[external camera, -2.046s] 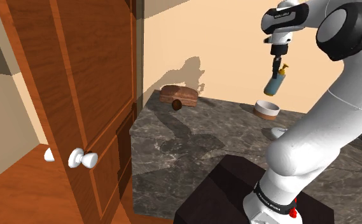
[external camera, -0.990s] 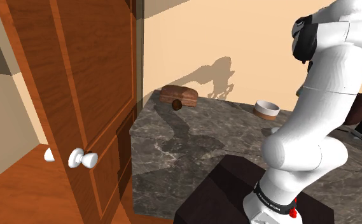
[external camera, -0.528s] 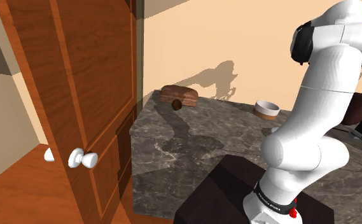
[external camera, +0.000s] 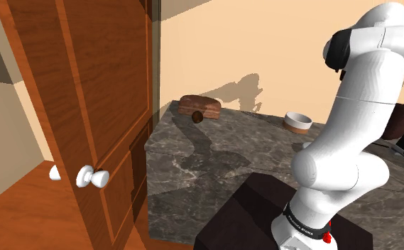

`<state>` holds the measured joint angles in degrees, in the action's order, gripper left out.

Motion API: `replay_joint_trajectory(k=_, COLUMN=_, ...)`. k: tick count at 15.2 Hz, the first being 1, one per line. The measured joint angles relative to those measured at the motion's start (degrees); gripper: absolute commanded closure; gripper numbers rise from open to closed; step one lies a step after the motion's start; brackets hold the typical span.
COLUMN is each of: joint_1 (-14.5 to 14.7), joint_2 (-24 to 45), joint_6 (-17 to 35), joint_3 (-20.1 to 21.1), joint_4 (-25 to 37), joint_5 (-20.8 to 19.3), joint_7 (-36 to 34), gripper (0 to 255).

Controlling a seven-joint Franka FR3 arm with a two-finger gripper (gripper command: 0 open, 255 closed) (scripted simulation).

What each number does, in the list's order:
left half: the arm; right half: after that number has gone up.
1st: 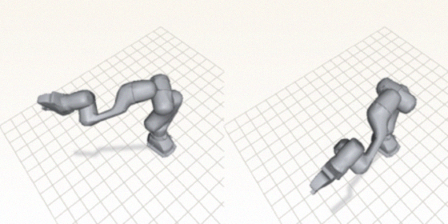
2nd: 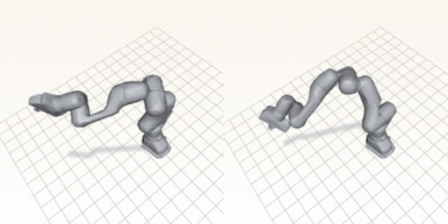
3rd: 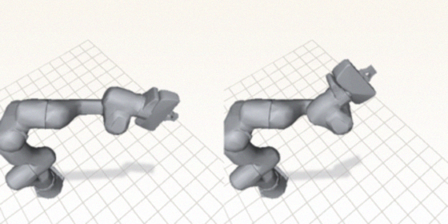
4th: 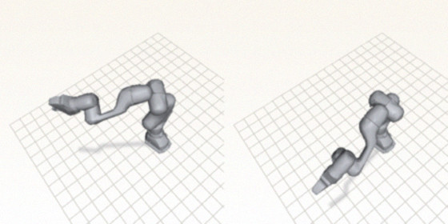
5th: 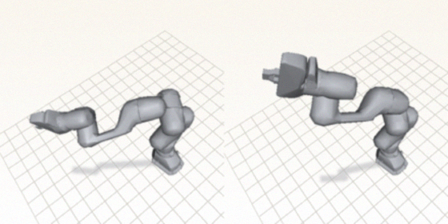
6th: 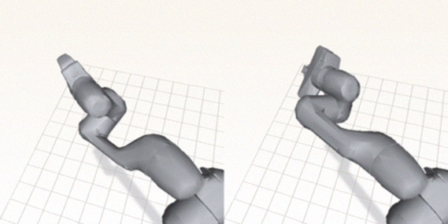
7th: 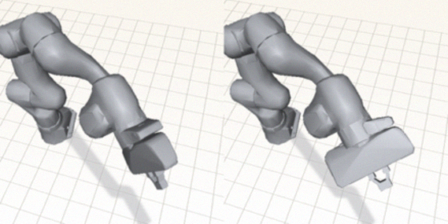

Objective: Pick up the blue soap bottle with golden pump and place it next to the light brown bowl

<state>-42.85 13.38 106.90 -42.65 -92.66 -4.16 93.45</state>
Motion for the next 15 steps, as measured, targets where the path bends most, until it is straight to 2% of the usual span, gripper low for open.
replay_joint_trajectory(k=15, joint_1=-0.2, joint_2=2.2, joint_6=10.8, joint_3=0.7, joint_4=-9.1, joint_5=1.1, joint_7=-1.1, gripper=255)
